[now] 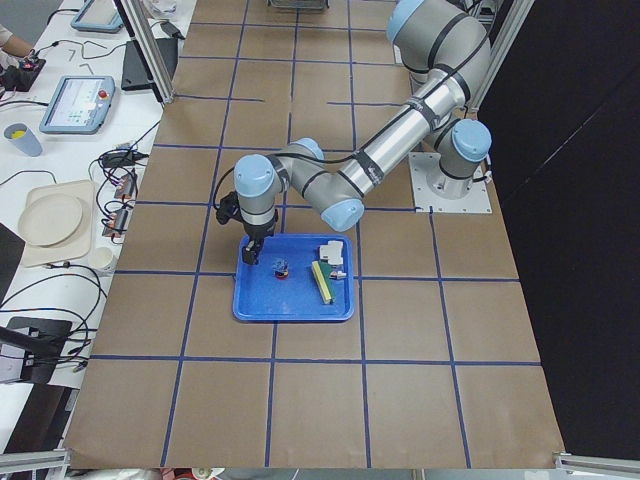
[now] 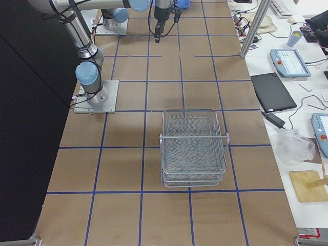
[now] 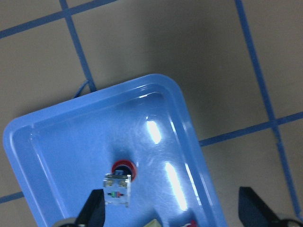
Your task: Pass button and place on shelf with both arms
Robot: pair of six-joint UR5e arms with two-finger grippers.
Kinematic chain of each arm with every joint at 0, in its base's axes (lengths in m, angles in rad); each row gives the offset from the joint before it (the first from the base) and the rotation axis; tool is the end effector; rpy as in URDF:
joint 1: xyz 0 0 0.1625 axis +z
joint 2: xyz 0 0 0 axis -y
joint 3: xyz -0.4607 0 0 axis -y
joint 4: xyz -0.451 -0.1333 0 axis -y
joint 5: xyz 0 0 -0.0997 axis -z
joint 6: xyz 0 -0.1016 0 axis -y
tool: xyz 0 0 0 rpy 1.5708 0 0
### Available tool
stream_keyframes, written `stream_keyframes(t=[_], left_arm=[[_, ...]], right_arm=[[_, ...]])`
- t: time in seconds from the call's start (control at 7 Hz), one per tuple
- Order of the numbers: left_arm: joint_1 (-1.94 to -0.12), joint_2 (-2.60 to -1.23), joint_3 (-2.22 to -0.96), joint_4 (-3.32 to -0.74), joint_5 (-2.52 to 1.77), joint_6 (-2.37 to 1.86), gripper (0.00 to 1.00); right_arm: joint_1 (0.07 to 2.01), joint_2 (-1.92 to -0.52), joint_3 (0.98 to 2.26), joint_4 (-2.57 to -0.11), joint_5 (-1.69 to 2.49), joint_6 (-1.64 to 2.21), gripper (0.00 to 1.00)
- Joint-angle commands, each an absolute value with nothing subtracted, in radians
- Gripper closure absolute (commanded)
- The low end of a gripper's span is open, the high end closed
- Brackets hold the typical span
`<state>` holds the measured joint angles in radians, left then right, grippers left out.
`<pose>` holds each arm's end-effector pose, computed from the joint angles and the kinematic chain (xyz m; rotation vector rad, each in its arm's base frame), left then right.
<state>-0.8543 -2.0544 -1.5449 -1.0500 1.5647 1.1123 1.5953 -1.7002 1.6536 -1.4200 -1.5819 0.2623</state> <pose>0.3750 -0.6345 0.2760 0.6087 3.0341 -0.0671 0.1439 -0.4763 0.5289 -0.3682 -3.0899 -0.1581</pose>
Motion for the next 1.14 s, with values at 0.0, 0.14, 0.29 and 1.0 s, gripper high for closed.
stream_keyframes(t=[0.0,0.14,0.29,1.0], left_arm=[[-0.845,-2.094,-1.569,-1.032,1.572,1.144,0.0],[-0.842,-2.097,-1.591,-1.031,1.572,1.146,0.0],[-0.825,-2.088,-1.617,-1.028,1.577,1.16,0.01],[-0.819,-2.057,-1.64,-1.038,1.58,1.163,0.72]], right_arm=[[1.595,-1.701,1.654,-1.417,-1.583,0.267,0.0],[1.595,-1.703,1.663,-1.416,-1.583,0.268,0.0],[1.595,-1.709,1.684,-1.416,-1.586,0.267,0.0],[1.513,-1.712,1.684,-1.407,-1.536,0.4,0.0]])
